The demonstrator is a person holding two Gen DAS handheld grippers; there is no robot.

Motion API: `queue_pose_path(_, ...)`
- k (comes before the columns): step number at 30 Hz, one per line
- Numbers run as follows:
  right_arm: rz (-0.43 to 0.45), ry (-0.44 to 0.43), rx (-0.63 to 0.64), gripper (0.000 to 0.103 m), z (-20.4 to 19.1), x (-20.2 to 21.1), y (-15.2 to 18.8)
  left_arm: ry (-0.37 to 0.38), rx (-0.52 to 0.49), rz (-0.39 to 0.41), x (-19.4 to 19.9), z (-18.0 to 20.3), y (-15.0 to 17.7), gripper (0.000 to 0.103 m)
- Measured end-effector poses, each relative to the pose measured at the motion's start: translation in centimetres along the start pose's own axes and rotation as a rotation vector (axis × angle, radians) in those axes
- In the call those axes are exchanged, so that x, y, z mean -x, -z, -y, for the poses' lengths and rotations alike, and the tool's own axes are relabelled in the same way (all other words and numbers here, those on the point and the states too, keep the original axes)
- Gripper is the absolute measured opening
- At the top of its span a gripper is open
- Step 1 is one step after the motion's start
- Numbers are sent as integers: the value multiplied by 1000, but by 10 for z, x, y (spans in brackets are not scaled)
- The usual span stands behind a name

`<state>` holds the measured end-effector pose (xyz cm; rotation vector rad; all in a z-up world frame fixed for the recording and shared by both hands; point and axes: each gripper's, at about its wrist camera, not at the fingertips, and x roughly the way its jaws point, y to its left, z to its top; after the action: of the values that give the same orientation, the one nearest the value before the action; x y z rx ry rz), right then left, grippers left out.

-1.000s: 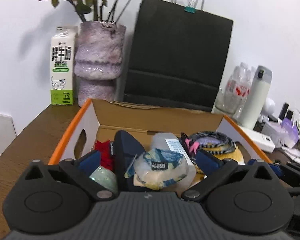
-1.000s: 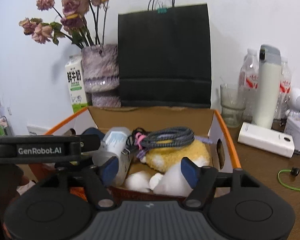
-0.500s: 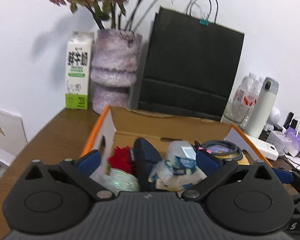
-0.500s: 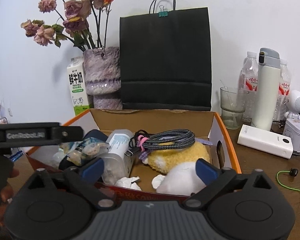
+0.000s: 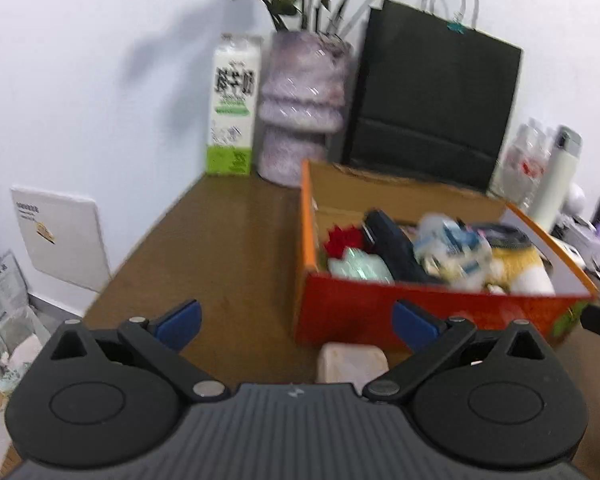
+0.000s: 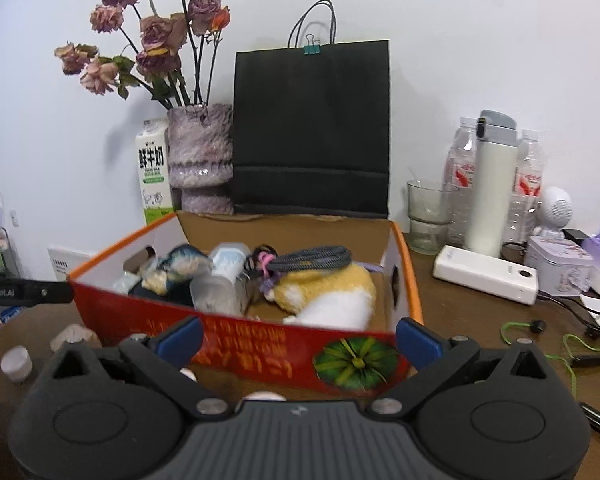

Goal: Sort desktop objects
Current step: 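Grasp the white square box with the left gripper while the right grasps the white round tin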

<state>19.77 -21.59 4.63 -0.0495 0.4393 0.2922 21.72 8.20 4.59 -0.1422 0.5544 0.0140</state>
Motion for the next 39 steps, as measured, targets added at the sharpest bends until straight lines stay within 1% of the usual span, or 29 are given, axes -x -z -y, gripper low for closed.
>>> queue_pose_path(4, -25, -13, 25, 103, -2, 5, 9, 13, -37, -14, 0, 9, 8, 103)
queue_pose_path(8, -78, -23, 41, 102, -6, -5, 17, 15, -52, -38, -5, 12, 15, 103)
queue_pose_path(10, -105, -26, 40, 100, -7, -11, 21, 15, -65, -49, -9, 15, 18, 103)
queue_pose_path(15, -156, -31, 52, 89, -10, -23, 30, 22, -98, -43, -9, 21, 23, 103)
queue_pose_path(22, -183, -42, 56, 79, -13, -32, 35, 44, -107, -55, -12, 24, 25, 86)
queue_pose_path(25, -199, -52, 55, 73, -16, -38, 35, 44, -119, -59, -16, 30, 26, 82)
queue_pose_path(26, -205, -57, 53, 70, -17, -40, 36, 48, -120, -62, -17, 31, 27, 81)
queue_pose_path(28, -217, -63, 53, 67, -18, -43, 35, 50, -123, -69, -19, 33, 28, 81)
queue_pose_path(30, -221, -67, 44, 58, -17, -44, 35, 48, -122, -74, -22, 33, 28, 80)
queue_pose_path(33, -218, -59, 42, 52, -17, -47, 34, 43, -98, -81, -24, 30, 28, 79)
queue_pose_path(34, -218, -61, 44, 50, -17, -47, 34, 40, -86, -85, -26, 29, 28, 77)
queue_pose_path(36, -215, -66, 50, 41, -19, -47, 33, 37, -69, -106, -32, 28, 28, 72)
queue_pose_path(37, -214, -64, 48, 40, -20, -47, 33, 27, -71, -100, -34, 30, 29, 70)
queue_pose_path(39, -214, -54, 34, 39, -21, -48, 32, 5, -88, -98, -35, 34, 30, 68)
